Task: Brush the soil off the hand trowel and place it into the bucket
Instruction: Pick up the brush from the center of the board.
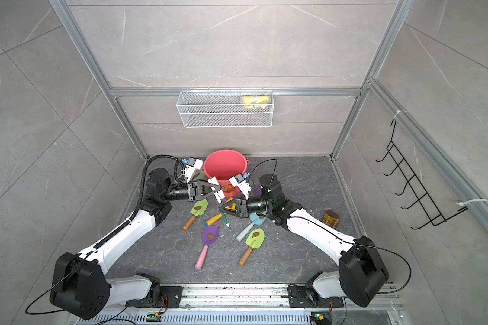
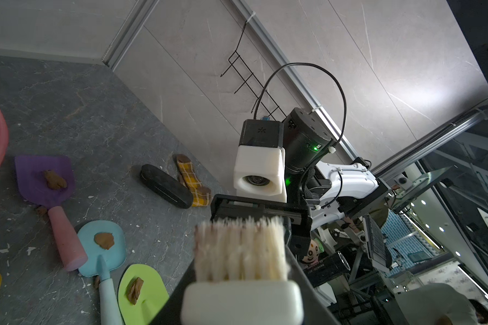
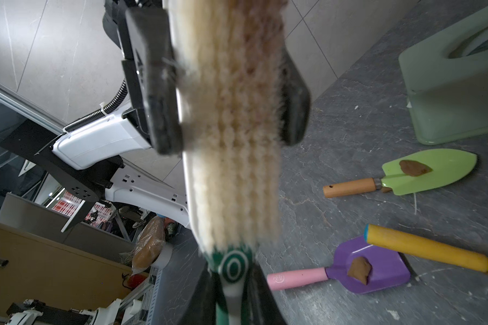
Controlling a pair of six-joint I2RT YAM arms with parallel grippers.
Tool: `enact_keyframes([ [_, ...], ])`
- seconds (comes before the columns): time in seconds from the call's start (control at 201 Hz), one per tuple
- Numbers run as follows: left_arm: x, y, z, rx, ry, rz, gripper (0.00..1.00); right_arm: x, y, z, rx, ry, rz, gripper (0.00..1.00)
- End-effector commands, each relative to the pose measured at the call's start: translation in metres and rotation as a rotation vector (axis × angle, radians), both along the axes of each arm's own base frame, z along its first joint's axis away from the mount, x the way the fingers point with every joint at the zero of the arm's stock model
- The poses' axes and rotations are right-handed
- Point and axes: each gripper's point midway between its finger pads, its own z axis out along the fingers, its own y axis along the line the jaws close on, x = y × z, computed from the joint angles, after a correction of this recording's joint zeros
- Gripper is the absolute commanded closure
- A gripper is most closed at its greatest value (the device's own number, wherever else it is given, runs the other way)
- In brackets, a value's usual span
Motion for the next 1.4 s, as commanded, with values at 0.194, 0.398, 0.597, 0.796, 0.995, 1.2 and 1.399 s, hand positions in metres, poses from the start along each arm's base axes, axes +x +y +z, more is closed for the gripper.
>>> enact_keyframes([
  [0.194, 0.059, 0.031, -0.021, -0.004, 0.413, 0.501, 1.0, 0.023, -0.035, 0.017, -0.036, -0.324, -0.332, 0.13],
  [0.398, 0.055, 0.031, -0.02, -0.081, 0.559, 0.55, 1.0, 0.012, -0.019, 0.006, -0.024, -0.461, -0.372, 0.05],
  [0.597, 0.053, 0.032, -0.033, -0.104, 0.671, 0.563, 1.0, 0.01, -0.014, 0.004, 0.01, -0.545, -0.411, 0.16],
  [0.796, 0.05, 0.032, -0.037, -0.114, 0.696, 0.561, 1.0, 0.009, -0.013, 0.006, 0.041, -0.563, -0.411, 0.46],
  [0.995, 0.047, 0.032, -0.034, -0.119, 0.693, 0.548, 1.0, 0.015, -0.008, 0.003, 0.031, -0.567, -0.41, 0.6],
  [1.2, 0.046, 0.03, -0.034, -0.116, 0.695, 0.532, 1.0, 0.018, -0.003, 0.003, 0.027, -0.559, -0.406, 0.7],
  [1.399, 0.044, 0.03, -0.034, -0.116, 0.692, 0.53, 1.0, 0.023, -0.002, 0.003, 0.012, -0.552, -0.416, 0.74],
])
